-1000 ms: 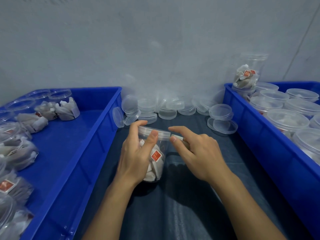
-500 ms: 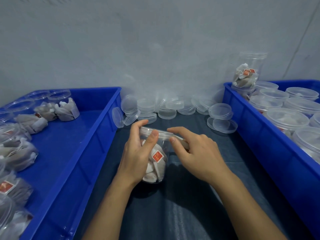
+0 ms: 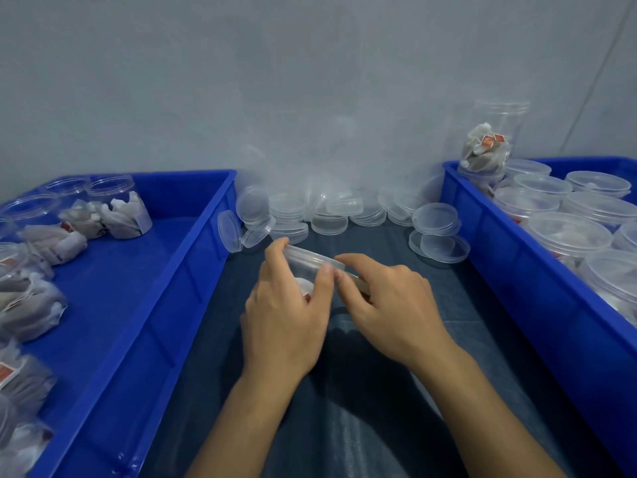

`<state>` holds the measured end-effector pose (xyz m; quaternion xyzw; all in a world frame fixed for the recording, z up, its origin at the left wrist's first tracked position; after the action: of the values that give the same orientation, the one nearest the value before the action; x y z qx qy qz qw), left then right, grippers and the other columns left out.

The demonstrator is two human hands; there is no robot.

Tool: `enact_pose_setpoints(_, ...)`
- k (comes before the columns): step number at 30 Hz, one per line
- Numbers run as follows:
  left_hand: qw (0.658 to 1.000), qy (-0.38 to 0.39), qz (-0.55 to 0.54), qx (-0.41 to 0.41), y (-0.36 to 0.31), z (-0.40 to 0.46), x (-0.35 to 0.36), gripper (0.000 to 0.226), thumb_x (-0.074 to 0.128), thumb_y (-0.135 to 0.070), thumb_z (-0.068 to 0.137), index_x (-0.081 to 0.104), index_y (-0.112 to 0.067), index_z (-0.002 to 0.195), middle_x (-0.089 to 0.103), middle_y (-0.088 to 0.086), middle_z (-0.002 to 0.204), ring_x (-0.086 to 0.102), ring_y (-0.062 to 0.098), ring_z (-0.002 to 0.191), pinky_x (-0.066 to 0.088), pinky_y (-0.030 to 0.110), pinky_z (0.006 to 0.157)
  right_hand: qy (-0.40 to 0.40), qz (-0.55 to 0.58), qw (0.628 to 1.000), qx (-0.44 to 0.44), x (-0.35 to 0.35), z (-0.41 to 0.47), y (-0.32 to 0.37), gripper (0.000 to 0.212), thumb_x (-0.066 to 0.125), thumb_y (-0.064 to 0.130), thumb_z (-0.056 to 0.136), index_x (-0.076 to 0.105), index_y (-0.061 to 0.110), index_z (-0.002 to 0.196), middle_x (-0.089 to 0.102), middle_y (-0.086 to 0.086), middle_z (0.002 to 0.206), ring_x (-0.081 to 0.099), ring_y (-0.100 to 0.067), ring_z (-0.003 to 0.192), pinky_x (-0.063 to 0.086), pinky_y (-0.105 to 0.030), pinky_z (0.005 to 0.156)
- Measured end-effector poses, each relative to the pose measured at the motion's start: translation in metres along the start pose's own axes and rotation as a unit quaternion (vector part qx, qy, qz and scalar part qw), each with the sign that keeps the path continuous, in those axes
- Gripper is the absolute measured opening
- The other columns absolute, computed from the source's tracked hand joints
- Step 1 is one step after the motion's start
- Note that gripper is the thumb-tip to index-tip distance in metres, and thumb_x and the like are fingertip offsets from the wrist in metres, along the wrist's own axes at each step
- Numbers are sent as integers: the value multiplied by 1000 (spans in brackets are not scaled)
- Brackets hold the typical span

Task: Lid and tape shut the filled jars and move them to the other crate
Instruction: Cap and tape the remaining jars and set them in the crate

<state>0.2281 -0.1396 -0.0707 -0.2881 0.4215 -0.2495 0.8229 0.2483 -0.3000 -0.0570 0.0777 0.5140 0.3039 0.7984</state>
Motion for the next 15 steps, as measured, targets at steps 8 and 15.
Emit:
enact_pose_setpoints(8,999,22,-41,-19,11,4,-1,66,40,-80,90,34,-42,144,58,-11,147,58,17,125,35,36,86,9,22,1000,2,-9,3,-11,42,33,49,97,58,45,131,53,16,56,58,-18,70,49,-43,74)
enact_pose_setpoints(15,991,34,-124,-33,22,10,-2,62,51,-73,91,41,-40,143,56,-17,137,55,5,126,45,34,96,14,-36,999,-22,1,2,-11,39,27,53,105,50,46,136,58,14,65,64,-25,76,48,-41,72)
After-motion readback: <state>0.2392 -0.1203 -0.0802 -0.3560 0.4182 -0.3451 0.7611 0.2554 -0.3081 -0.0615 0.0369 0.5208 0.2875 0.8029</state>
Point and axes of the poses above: each hand's wrist, its own z-axis towards the middle knuckle, its own x-axis out of the palm, y = z × x, the point moved 7 cm from there along z, towards the middle knuckle
